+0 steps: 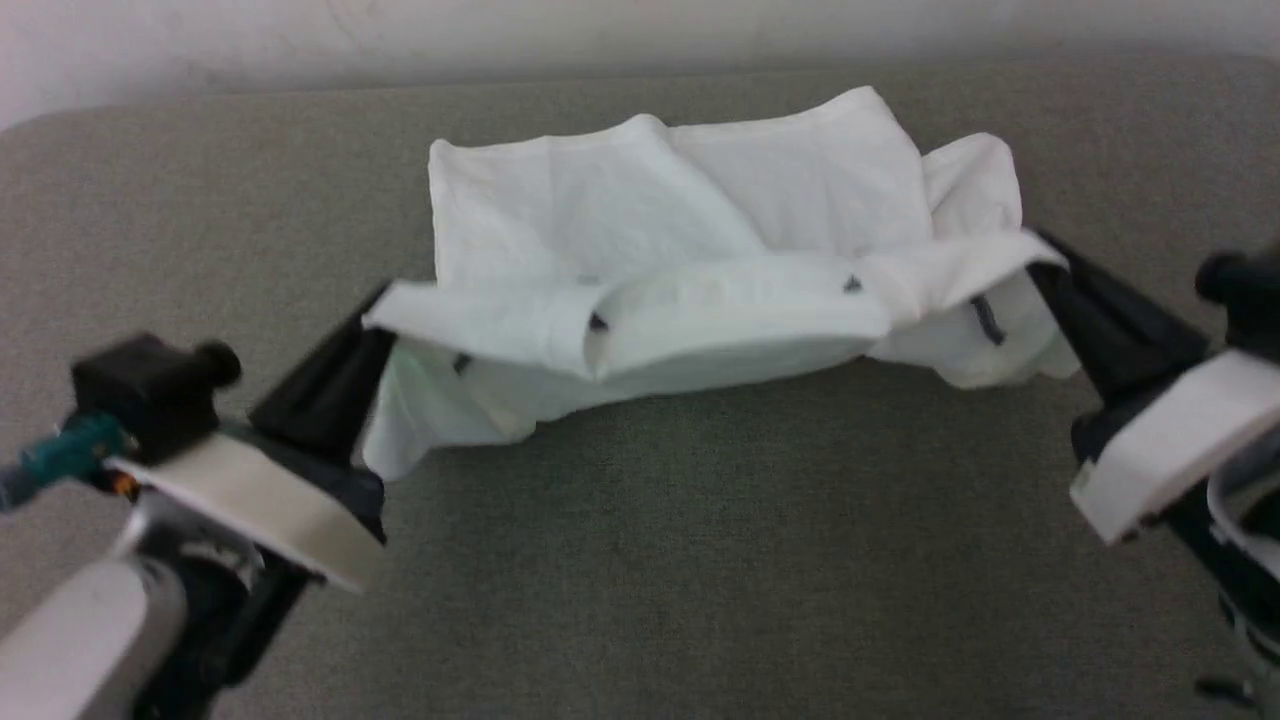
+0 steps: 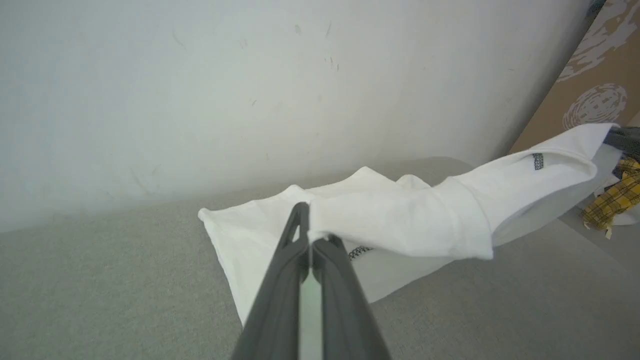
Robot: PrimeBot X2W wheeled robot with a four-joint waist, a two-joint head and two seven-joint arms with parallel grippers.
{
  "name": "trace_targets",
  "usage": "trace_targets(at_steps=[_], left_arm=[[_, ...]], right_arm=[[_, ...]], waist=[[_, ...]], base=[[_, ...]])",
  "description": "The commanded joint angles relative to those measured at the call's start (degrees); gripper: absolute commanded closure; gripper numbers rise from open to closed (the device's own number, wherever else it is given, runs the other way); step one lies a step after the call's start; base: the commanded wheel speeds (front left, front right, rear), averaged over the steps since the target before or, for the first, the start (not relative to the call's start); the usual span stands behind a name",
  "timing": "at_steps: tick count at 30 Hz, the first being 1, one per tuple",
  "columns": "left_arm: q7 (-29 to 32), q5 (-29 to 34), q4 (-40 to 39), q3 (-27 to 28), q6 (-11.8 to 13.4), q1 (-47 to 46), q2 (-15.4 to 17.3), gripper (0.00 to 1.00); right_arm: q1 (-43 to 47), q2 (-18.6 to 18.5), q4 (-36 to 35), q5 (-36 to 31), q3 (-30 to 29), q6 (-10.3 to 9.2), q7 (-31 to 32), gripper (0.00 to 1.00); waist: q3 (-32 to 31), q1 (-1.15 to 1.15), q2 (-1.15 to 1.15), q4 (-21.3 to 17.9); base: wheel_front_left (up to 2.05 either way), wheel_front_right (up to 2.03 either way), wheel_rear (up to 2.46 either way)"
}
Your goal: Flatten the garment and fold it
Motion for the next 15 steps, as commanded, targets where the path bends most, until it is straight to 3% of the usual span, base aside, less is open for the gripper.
trace_targets(at_steps=[1,9,15], left_arm=[[0.9,-0.3,1.7,1.4,-0.8,-5.8,-0.7,1.00],[6.9,0.7,10.8,4.8,-4.4,-32.1,-1.5,1.00],[10.6,2.7,18.2,3.0,-6.6,-45.5,-3.4,1.00]], right_arm=[[-6.6,-1.2,1.6,-0.9,1.5,-0.06,0.0,1.00],[-36.9,-3.5,12.4,-3.0,6.9,-0.06,-1.1,1.00],[-49.9,-3.2,21.0,-4.3,9.2,-0.06,-3.4,1.00]], waist=[[2.7,-0.01,0.00,-0.3],[5.1,-0.01,0.00,-0.8],[4.6,-0.01,0.00,-0.9]], base=[[0.00,0.00,0.00],[0.00,0.00,0.00],[0.00,0.00,0.00]])
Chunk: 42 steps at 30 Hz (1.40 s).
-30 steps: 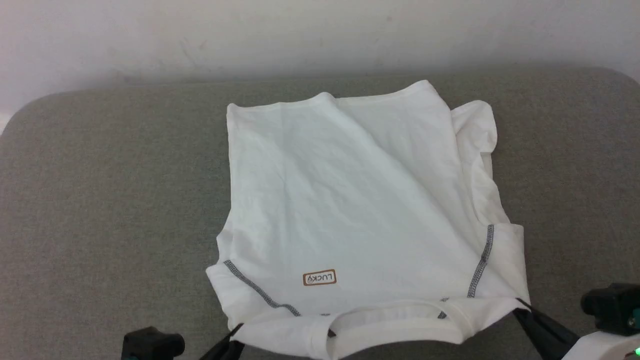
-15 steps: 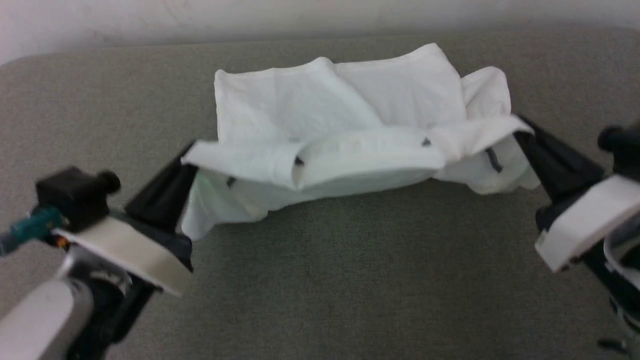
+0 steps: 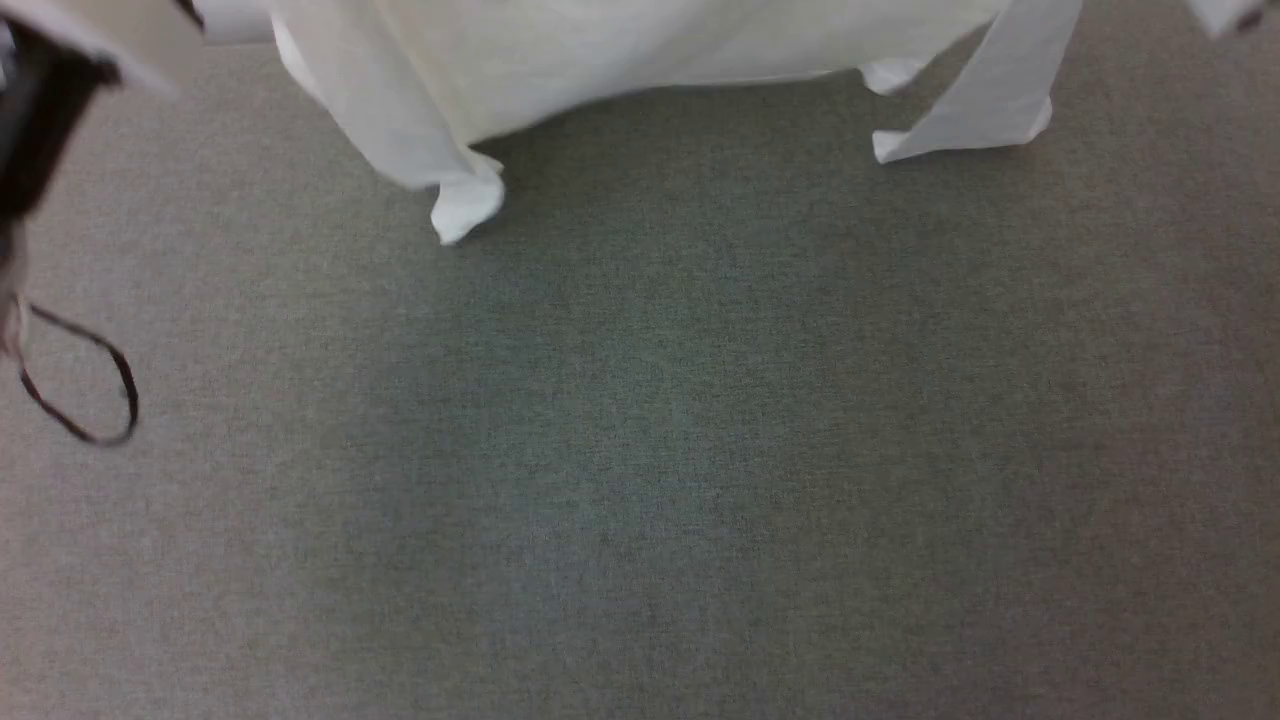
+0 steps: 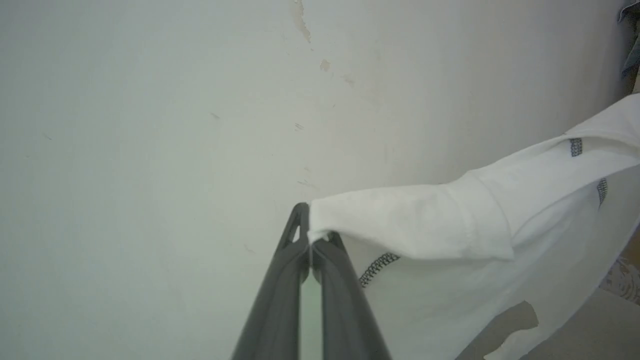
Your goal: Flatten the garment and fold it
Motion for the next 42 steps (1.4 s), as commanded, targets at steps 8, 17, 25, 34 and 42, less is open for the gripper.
trace_targets(at_steps=[8,17,25,34,42], left_arm=[[5.8,1.4,10.6,-1.3,-2.2,-17.1,-3.0,1.00],[12.6,-0.7,13.5,-1.9,-3.3,-24.3,-3.3,1.00],[7.2,2.1,16.1,-0.7,-2.1,-29.5,-5.1,1.00],[-9.5,10.1,25.2,-1.0,-1.2,-41.4,-11.0,1.00],[-17.2,10.5,30.0,-0.5,-4.2,-44.1,-11.5,1.00]], right_arm=[[-13.9,2.3,12.4,-0.3,1.4,-0.06,-0.1,1.00],[-19.9,3.0,16.6,1.2,1.3,-0.06,6.8,1.00],[-26.7,4.6,19.3,-4.9,0.0,-0.06,3.4,1.00],[-39.5,7.3,30.7,-19.4,2.2,-0.06,-13.7,1.00],[-43.8,5.7,37.8,-22.7,5.1,-0.06,-19.3,1.00]], waist=[[0.6,-0.01,0.00,-1.0],[4.4,-0.01,0.00,-1.6],[14.3,-0.01,0.00,-2.1],[18.8,-0.01,0.00,-2.3],[24.7,-0.01,0.00,-1.7]], base=[[0.00,0.00,0.00],[0.00,0.00,0.00],[0.00,0.00,0.00],[0.00,0.00,0.00],[0.00,0.00,0.00]])
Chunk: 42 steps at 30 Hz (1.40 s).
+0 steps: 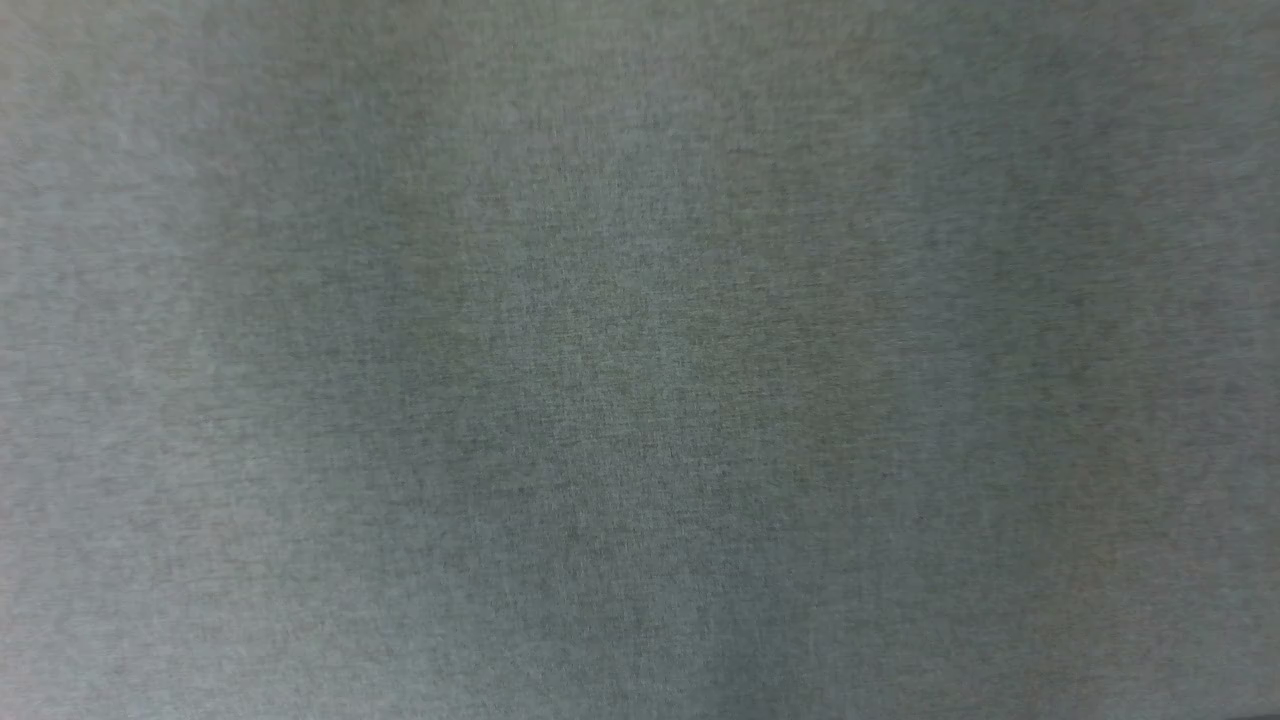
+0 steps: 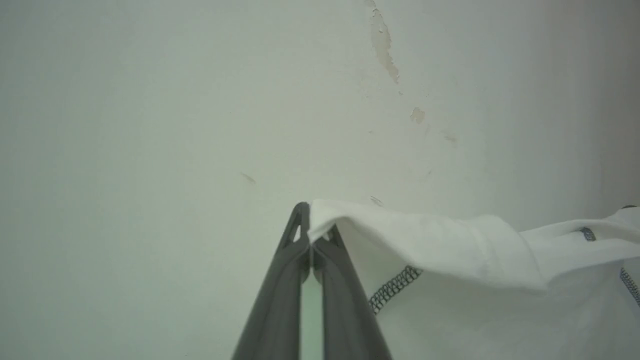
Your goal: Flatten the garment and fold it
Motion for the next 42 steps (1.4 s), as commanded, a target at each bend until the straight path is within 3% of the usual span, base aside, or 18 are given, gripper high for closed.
trace_targets(at_steps=[1,6,12,21,30,35,42], left_arm=[[-1.1,-0.7,0.5,0.4,-0.8,0.6,0.3,1.00],[-3.9,-2.1,0.7,0.3,-3.9,5.5,1.7,1.00],[-5.3,-5.5,-2.7,-0.5,-6.2,16.1,2.8,1.00],[-4.3,-9.7,-16.3,-3.3,-6.8,37.9,7.0,1.00],[-5.8,-10.3,-31.0,-7.0,0.4,65.1,11.5,1.00],[-6.0,-11.5,-34.3,-10.0,4.1,77.8,12.3,1.00],[-4.6,-13.9,-34.7,-14.5,6.6,90.9,13.1,1.00]], right_arm=[[-0.5,-0.7,0.6,-0.5,0.6,-0.12,-1.0,1.00],[1.6,-1.4,0.9,1.0,2.3,-0.12,-4.3,1.00],[9.9,-3.0,-2.1,6.5,4.5,-0.12,-6.8,1.00],[32.8,-7.8,-18.8,14.5,2.9,-0.12,-3.2,1.00],[65.2,-8.1,-37.8,16.7,-2.6,-0.12,2.6,1.00],[79.8,-6.5,-41.0,17.8,-3.5,-0.12,3.3,1.00],[93.4,-7.1,-41.1,22.3,-2.1,-0.12,5.3,1.00]], waist=[[3.4,-0.01,0.00,0.6],[4.7,-0.01,0.00,1.6],[1.9,-0.01,0.00,2.9],[-4.9,-0.01,0.00,4.3],[-13.0,-0.01,0.00,3.8],[-16.8,-0.01,0.00,3.4],[-21.6,-0.01,0.00,3.5]], base=[[0.00,0.00,0.00],[0.00,0.00,0.00],[0.00,0.00,0.00],[0.00,0.00,0.00],[0.00,0.00,0.00],[0.00,0.00,0.00],[0.00,0.00,0.00]])
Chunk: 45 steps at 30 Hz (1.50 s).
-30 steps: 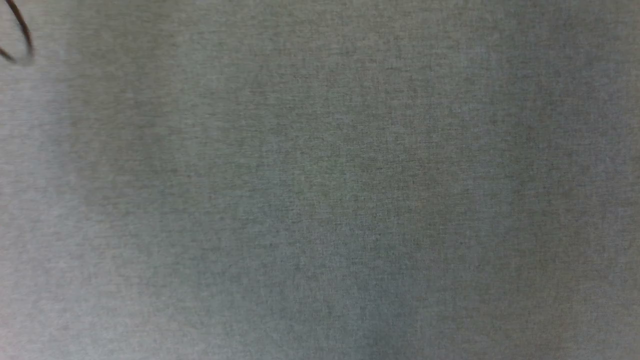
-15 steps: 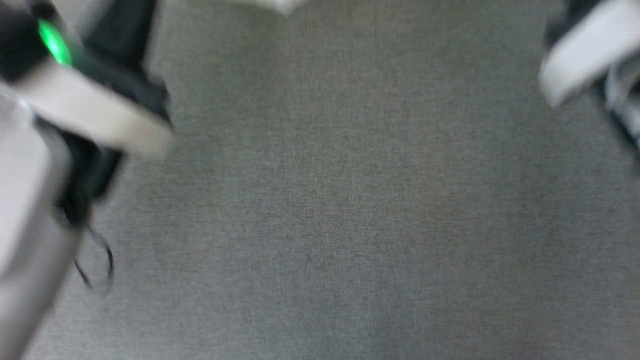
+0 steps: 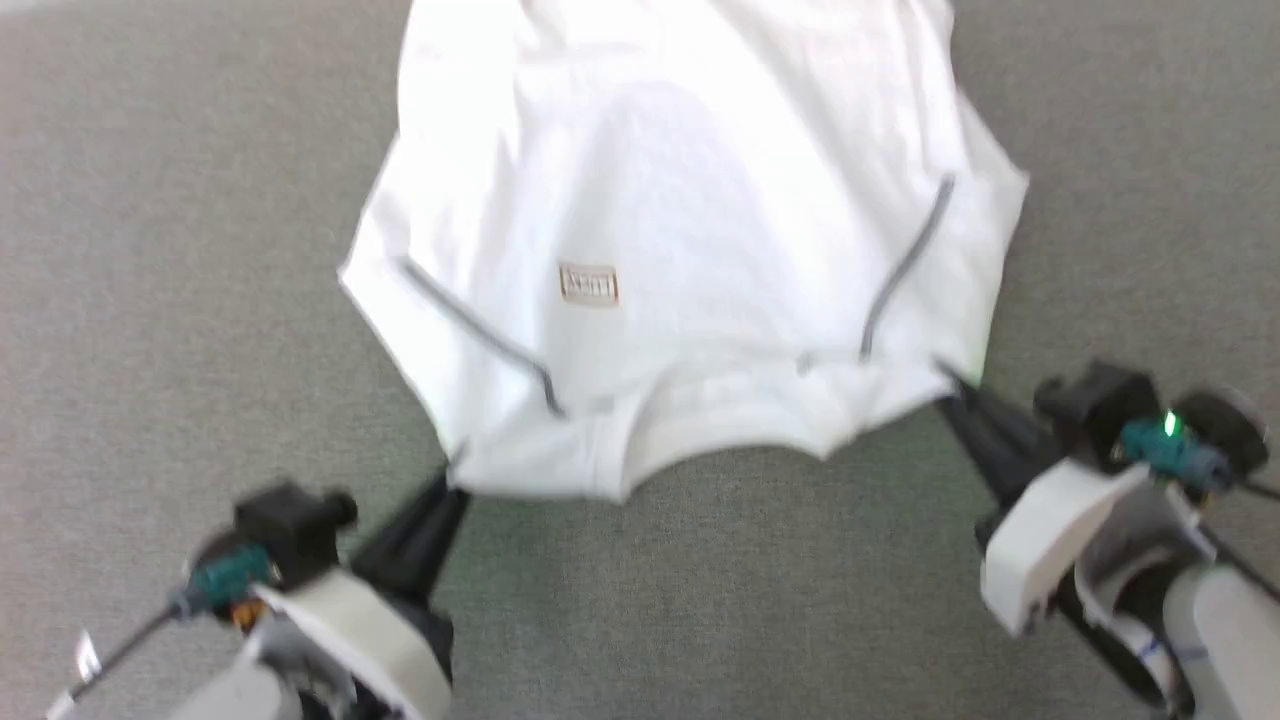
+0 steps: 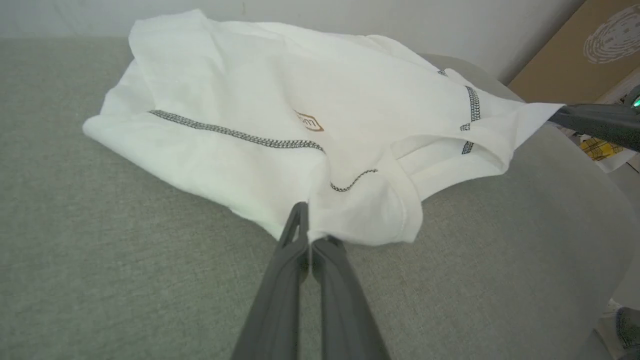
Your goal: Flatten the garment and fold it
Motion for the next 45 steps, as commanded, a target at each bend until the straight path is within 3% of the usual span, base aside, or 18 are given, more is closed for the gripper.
trace_targets(at_steps=[1,14,25,32,45], left_arm=[[0.6,-0.8,0.2,-1.1,0.2,2.5,0.6,1.00],[5.9,-5.8,-0.3,-6.0,0.6,12.2,2.0,1.00],[9.5,-8.6,-2.3,-10.0,1.9,18.1,1.6,1.00],[9.1,-7.6,0.0,-10.8,1.9,17.8,0.6,1.00],[5.4,-7.9,9.4,-10.2,-0.6,14.5,-4.7,1.00]], right_arm=[[2.9,-0.5,-0.3,1.4,0.0,-0.12,1.5,1.00],[16.5,-4.8,-1.9,8.8,0.1,-0.12,12.9,1.00],[28.3,-4.9,-5.1,10.8,-2.5,-0.12,20.2,1.00],[29.9,-3.3,-5.2,9.6,-2.4,-0.12,18.6,1.00],[25.7,-0.2,2.9,7.8,0.2,-0.12,11.0,1.00]], waist=[[-3.7,0.01,0.00,0.0],[-10.5,0.01,0.00,-0.2],[-15.1,0.01,0.00,-0.7],[-15.2,0.01,0.00,-0.7],[-15.1,0.01,0.00,-0.2]], base=[[0.00,0.00,0.00],[0.00,0.00,0.00],[0.00,0.00,0.00],[0.00,0.00,0.00],[0.00,0.00,0.00]])
